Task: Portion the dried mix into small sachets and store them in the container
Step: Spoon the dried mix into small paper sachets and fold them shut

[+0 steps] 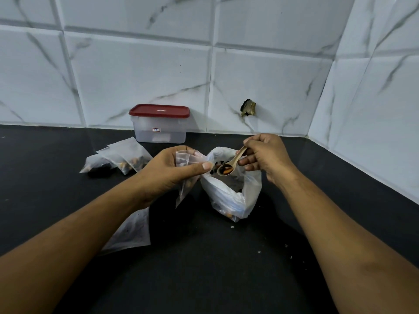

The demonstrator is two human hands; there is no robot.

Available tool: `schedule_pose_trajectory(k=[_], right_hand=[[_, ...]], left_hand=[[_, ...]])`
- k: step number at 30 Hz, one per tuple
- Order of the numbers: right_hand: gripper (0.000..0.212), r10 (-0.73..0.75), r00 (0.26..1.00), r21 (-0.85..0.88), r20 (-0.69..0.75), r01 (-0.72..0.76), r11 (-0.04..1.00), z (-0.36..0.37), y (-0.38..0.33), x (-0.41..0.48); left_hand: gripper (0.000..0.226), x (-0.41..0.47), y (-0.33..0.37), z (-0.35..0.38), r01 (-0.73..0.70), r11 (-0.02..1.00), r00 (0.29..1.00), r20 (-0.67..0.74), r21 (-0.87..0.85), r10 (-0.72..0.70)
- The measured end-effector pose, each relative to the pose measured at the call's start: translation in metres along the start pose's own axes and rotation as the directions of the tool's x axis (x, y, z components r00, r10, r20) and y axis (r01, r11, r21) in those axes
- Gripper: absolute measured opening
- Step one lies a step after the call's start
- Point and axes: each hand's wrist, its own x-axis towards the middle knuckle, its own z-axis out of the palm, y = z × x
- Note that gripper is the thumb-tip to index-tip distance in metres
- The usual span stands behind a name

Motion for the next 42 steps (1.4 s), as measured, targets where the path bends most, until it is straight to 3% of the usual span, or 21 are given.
schedule_pose_trajectory(k=[10,19,24,26,29,33,42], right_hand=[[0.007,0.011,0.999,0.179,-0.050,-0.001,0.984,0.003,-0.013,-0.004],[0.010,0.018,1.000,0.309,-0.021,-0.011,0.951,0.021,-0.025,-0.020],[0.009,-0.034,0.999,0.263,0.014,0.029,0.964,0.034,-0.025,-0.031],[0.008,-0.085,0.996,0.217,0.025,0.078,0.973,0.039,-0.025,-0.034],[0.007,-0.212,0.973,0.154,0.087,0.197,0.968,0.044,-0.025,-0.040],[0.014,-0.336,0.907,0.160,0.252,0.304,0.939,0.047,-0.030,-0.051],[0.020,-0.344,0.869,0.291,0.356,0.247,0.924,0.038,-0.030,-0.044]], left_hand=[[0.056,0.001,-0.005,0.002,0.054,0.992,0.994,-0.099,0.111,-0.043],[0.048,0.002,-0.005,0.007,0.035,0.976,0.996,-0.084,0.214,-0.017],[0.041,0.001,-0.004,0.008,0.032,0.980,0.996,-0.083,0.199,-0.015],[0.051,0.002,-0.005,0.007,0.033,0.983,0.996,-0.083,0.183,-0.018],[0.063,0.003,-0.007,0.005,0.044,0.986,0.995,-0.094,0.158,-0.030],[0.061,0.002,-0.008,0.004,0.049,0.995,0.993,-0.109,0.086,-0.039],[0.042,0.001,-0.005,0.001,0.074,0.997,0.988,-0.135,0.004,-0.073]])
